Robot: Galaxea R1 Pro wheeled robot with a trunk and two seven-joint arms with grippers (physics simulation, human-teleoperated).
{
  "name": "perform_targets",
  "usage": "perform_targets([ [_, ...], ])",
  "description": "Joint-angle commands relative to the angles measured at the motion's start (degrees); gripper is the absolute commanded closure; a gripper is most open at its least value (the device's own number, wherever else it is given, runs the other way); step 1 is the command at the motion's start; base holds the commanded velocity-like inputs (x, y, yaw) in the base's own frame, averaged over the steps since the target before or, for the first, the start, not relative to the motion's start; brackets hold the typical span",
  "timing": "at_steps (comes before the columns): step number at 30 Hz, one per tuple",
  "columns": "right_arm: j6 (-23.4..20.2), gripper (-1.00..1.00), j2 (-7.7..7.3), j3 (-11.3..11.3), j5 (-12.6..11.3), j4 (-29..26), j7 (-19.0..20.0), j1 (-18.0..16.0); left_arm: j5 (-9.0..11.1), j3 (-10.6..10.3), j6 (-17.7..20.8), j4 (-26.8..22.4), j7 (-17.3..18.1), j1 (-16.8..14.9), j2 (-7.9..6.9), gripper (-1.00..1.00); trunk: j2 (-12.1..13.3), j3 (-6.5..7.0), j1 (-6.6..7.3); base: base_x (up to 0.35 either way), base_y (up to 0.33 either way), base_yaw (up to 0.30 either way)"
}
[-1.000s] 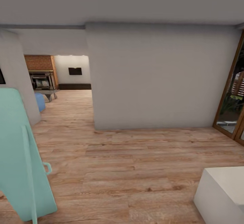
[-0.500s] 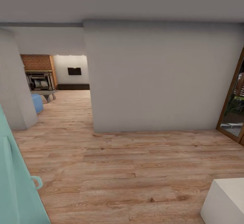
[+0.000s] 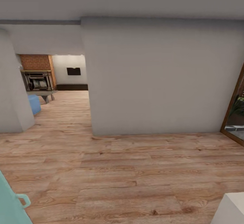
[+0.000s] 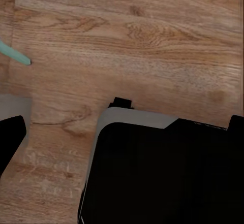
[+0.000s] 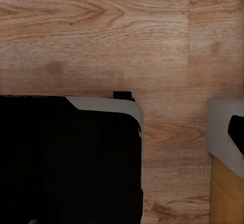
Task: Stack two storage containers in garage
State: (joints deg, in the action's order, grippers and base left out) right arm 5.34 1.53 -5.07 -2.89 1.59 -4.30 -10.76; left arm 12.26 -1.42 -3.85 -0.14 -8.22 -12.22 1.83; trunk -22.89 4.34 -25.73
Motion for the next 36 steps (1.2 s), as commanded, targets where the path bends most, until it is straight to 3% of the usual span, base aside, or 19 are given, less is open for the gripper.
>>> perform_targets([
  [1,0.3,-1.00,0.03,-0.5,-0.3,0.2,-0.2,-0.1,0.4,-0.2,-0.2,0.1,-0.1,0.0,0.02,-1.00,0.0,-0.02,-0.05,0.322,0.000,0.000],
  [31,2.7,-1.00,-0.02,-0.2,-0.5,0.2,2.4,-0.1,0.4,-0.2,-0.2,0.1,-0.1,0.0,0.02,-1.00,0.0,-0.02,-0.05,0.322,0.000,0.000],
  [36,2.8,-1.00,-0.32,-0.3,-0.5,0.2,2.1,-0.1,0.4,-0.2,-0.2,0.1,-0.1,0.0,0.02,-1.00,0.0,-0.02,-0.05,0.322,0.000,0.177],
])
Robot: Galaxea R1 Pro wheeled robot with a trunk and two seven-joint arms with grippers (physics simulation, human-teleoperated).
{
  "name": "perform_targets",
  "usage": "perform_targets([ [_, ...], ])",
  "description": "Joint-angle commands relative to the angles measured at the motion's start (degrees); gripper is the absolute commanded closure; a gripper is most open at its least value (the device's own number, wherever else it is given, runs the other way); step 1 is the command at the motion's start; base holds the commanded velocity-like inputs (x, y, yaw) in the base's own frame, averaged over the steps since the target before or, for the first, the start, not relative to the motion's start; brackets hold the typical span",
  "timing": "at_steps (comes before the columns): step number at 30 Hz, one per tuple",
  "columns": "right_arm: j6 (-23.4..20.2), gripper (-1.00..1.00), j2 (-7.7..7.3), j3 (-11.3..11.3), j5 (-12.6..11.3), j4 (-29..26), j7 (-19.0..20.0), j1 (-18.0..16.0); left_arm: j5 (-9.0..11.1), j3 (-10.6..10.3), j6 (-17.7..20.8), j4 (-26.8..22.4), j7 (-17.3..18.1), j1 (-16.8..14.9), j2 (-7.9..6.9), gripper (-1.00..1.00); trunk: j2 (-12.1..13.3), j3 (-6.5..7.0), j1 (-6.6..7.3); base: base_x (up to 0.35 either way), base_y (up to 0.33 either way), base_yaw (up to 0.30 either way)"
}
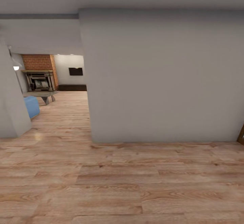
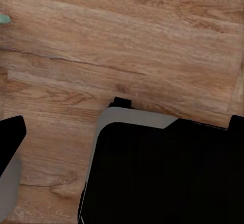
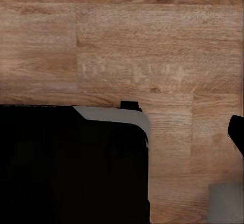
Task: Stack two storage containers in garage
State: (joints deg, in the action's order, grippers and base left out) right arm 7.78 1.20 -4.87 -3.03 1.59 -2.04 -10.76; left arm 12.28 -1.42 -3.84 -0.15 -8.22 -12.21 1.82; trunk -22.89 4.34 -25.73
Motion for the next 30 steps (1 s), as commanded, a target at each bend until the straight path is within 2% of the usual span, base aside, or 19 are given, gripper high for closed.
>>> perform_targets([
  [1,0.3,-1.00,0.02,-0.5,-0.3,0.2,-0.3,0.0,0.4,-0.2,-0.2,0.1,-0.1,0.0,0.02,-1.00,0.0,-0.02,-0.05,0.322,0.000,0.237],
  [30,0.0,-1.00,-0.08,-0.5,-0.3,0.2,-0.6,0.0,0.4,-0.2,-0.2,0.1,-0.1,0.0,0.02,-1.00,0.0,-0.02,-0.05,0.322,0.000,0.271],
])
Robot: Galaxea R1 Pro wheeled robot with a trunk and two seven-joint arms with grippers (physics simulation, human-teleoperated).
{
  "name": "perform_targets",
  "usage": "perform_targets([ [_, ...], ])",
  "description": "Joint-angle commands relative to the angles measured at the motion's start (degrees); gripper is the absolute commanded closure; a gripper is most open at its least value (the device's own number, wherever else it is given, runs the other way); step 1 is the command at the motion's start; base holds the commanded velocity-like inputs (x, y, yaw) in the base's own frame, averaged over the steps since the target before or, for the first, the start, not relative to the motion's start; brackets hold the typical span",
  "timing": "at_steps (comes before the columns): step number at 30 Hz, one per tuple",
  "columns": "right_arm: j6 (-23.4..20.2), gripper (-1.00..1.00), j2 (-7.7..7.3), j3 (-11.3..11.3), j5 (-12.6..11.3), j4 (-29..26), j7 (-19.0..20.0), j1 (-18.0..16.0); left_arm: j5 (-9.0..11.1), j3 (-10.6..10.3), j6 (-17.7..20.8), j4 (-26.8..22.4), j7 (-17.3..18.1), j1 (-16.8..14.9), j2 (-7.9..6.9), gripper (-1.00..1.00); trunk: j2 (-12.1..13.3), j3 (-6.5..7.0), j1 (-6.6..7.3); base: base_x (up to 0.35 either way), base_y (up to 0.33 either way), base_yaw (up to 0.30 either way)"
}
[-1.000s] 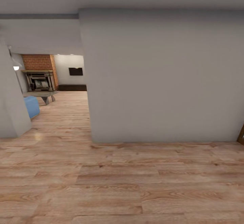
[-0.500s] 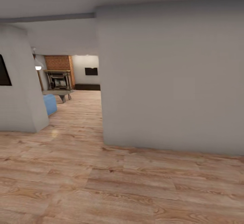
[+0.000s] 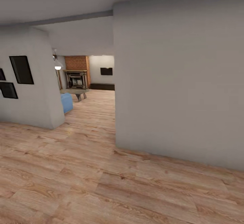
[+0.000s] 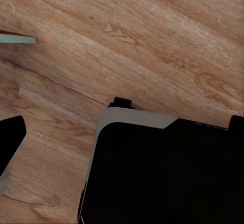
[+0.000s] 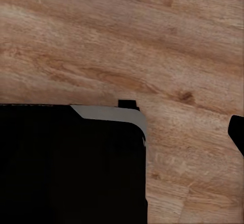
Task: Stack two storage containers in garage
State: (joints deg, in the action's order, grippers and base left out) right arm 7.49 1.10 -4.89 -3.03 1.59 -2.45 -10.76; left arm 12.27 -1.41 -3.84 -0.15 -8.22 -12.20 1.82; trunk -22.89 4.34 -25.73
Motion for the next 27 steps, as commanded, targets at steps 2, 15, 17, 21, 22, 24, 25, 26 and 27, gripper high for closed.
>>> perform_targets([
  [2,0.3,-1.00,0.00,-0.5,-0.3,0.2,-0.2,0.0,0.4,-0.2,-0.2,0.1,-0.1,0.0,0.02,-1.00,0.0,-0.02,-0.05,0.322,0.000,0.274],
  [15,0.4,-1.00,-0.25,-0.4,-0.6,0.2,-0.2,0.0,0.4,-0.2,-0.2,0.1,-0.1,-0.1,0.02,-1.00,0.0,-0.02,-0.05,0.322,0.000,0.149],
  [17,0.3,-1.00,-0.30,-0.4,-0.7,0.2,-0.3,0.0,0.4,-0.2,-0.2,0.1,-0.1,-0.1,0.02,-1.00,0.0,-0.02,-0.05,0.322,0.000,0.004],
  [21,0.2,-1.00,-0.31,-0.5,-0.5,0.2,-0.3,0.0,0.4,-0.2,-0.2,0.1,-0.1,-0.1,0.02,-1.00,0.0,-0.02,-0.05,0.322,0.000,0.001],
  [22,0.2,-1.00,-0.31,-0.6,-0.4,0.2,-0.3,0.0,0.5,-0.2,-0.2,0.1,-0.1,0.0,0.02,-1.00,0.0,-0.02,-0.05,0.322,0.000,0.000],
  [24,0.2,-1.00,-0.31,-0.6,-0.4,0.2,-0.3,0.0,0.5,-0.2,-0.2,0.1,-0.1,-0.1,0.02,-1.00,0.0,-0.02,-0.05,0.322,0.000,0.000],
  [25,0.2,-1.00,-0.31,-0.6,-0.4,0.2,-0.3,0.0,0.5,-0.2,-0.2,0.1,-0.1,-0.1,0.02,-1.00,0.0,-0.02,-0.05,0.322,0.000,0.000],
  [26,0.2,-1.00,-0.31,-0.6,-0.4,0.2,-0.3,0.0,0.5,-0.2,-0.2,0.1,-0.1,0.0,0.02,-1.00,0.0,-0.02,-0.05,0.322,0.000,0.000],
  [27,0.2,-1.00,-0.31,-0.6,-0.4,0.2,-0.3,0.0,0.5,-0.2,-0.2,0.1,-0.1,-0.1,0.02,-1.00,0.0,-0.02,-0.05,0.322,0.000,0.000],
])
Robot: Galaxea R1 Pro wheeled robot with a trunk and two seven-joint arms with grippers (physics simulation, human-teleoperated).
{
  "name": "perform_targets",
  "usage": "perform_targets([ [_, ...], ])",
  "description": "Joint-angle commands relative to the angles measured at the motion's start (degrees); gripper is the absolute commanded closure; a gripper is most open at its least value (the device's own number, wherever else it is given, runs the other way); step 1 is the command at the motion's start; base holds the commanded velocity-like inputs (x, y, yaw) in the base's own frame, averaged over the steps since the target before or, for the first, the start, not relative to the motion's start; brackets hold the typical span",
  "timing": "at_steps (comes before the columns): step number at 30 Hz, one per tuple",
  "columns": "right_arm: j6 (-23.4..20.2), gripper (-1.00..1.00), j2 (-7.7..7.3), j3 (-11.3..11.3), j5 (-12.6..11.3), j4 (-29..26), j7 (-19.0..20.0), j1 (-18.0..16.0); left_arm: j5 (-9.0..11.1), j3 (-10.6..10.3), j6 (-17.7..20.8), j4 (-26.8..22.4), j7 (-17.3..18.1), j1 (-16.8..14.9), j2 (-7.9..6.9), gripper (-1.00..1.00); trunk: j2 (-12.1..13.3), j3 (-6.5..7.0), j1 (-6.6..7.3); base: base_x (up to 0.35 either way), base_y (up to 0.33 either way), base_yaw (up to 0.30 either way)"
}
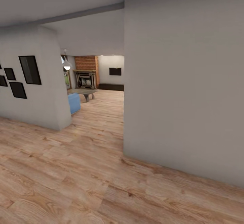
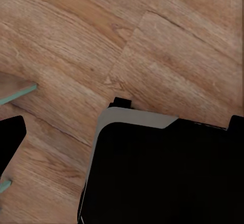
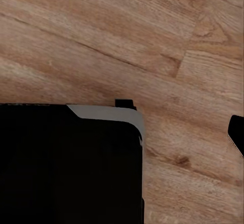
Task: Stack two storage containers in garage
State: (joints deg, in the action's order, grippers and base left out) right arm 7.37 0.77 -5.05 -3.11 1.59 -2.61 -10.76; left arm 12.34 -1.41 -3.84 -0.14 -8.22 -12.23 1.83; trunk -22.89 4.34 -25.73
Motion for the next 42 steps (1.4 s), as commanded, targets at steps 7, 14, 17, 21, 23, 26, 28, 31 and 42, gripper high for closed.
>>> perform_targets([
  [7,0.3,-1.00,0.25,-0.4,-0.3,0.2,-0.2,-0.1,0.4,-0.2,-0.2,0.1,-0.1,0.0,0.02,-1.00,0.0,-0.02,-0.05,0.322,0.000,0.000],
  [14,0.3,-1.00,0.26,-0.4,-0.2,0.2,-0.2,-0.1,0.4,-0.2,-0.2,0.1,-0.1,0.0,0.02,-1.00,0.0,-0.02,-0.05,0.322,0.000,0.072],
  [17,0.3,-1.00,0.25,-0.5,-0.2,0.2,-0.2,-0.1,0.4,-0.2,-0.2,0.1,-0.1,0.0,0.02,-1.00,0.0,-0.02,-0.05,0.322,0.000,0.230],
  [21,0.3,-1.00,0.28,-0.5,-0.2,0.2,-0.2,-0.1,0.4,-0.2,-0.2,0.1,-0.1,0.0,0.02,-1.00,0.0,-0.02,-0.05,0.322,0.000,0.258],
  [23,0.3,-1.00,0.27,-0.5,-0.2,0.2,-0.2,-0.1,0.3,-0.2,-0.2,0.1,-0.1,0.0,0.02,-1.00,0.0,-0.02,-0.05,0.322,0.000,0.267],
  [26,0.3,-1.00,0.27,-0.5,-0.2,0.2,-0.2,-0.1,0.4,-0.2,-0.2,0.1,-0.1,0.0,0.02,-1.00,0.0,-0.02,-0.05,0.322,0.000,0.270],
  [28,0.3,-1.00,0.26,-0.5,-0.2,0.2,-0.2,-0.1,0.3,-0.2,-0.2,0.1,-0.1,0.0,0.02,-1.00,0.0,-0.02,-0.05,0.322,0.000,0.272],
  [31,0.3,-1.00,0.28,-0.5,-0.2,0.2,-0.2,-0.1,0.3,-0.2,-0.2,0.1,-0.1,0.0,0.02,-1.00,0.0,-0.02,-0.05,0.322,0.000,0.273],
  [42,0.4,-1.00,0.29,-0.5,-0.2,0.2,-0.2,-0.1,0.3,-0.2,-0.2,0.1,-0.1,0.0,0.02,-1.00,0.0,-0.02,-0.05,0.322,0.000,0.273],
])
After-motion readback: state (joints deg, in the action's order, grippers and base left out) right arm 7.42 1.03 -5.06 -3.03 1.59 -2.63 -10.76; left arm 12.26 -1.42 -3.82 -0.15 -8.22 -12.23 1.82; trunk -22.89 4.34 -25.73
